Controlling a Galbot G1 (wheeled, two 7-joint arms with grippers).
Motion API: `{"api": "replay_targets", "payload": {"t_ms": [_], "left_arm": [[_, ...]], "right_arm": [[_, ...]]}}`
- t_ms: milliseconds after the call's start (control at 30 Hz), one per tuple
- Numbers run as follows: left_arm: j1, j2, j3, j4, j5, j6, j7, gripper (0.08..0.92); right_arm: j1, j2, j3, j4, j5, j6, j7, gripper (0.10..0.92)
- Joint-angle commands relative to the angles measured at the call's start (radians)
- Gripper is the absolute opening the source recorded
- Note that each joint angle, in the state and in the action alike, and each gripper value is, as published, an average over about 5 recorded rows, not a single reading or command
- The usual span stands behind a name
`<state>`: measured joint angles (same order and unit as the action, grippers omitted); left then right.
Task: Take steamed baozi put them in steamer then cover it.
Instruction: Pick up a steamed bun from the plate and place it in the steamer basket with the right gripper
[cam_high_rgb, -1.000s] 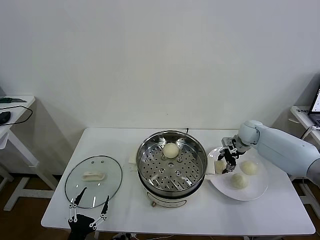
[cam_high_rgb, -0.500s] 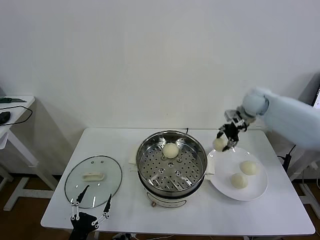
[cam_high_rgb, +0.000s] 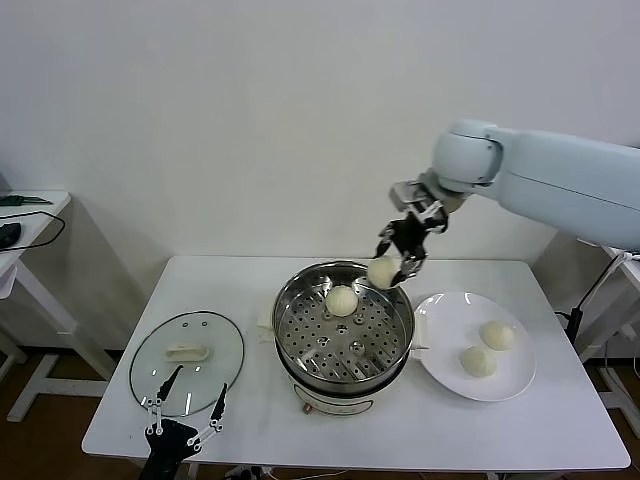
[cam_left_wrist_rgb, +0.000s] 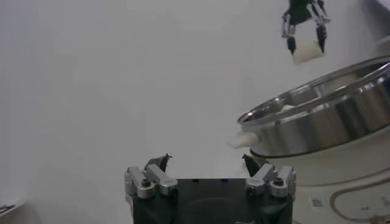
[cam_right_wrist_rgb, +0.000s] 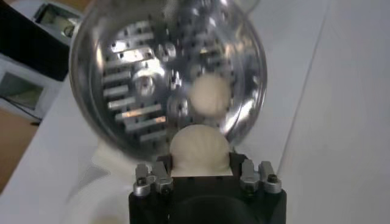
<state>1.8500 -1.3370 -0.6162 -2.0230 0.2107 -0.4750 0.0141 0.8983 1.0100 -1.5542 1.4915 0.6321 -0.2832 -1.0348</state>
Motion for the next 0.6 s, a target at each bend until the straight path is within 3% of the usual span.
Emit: {"api": "replay_targets", "payload": {"t_ms": [33, 267, 600], "left_arm": [[-0.006, 0.001, 0.002, 0.004, -0.002, 0.0, -0.002, 0.823], [-0.008, 0.0, -0.004, 0.003, -0.005, -0.005, -0.006, 0.823], [-0.008, 0.002, -0.018, -0.002, -0.008, -0.006, -0.01, 0.823]], "right_arm": [[0.072, 0.179, -0.102, 0.072, 0.13, -0.096, 0.142, 0.628], [-0.017, 0.302, -0.118, 0.003, 0.159, -0.123, 0.195, 0.628], [-0.108, 0.353, -0.115, -0.045, 0.129, -0.139, 0.227, 0.628]]}}
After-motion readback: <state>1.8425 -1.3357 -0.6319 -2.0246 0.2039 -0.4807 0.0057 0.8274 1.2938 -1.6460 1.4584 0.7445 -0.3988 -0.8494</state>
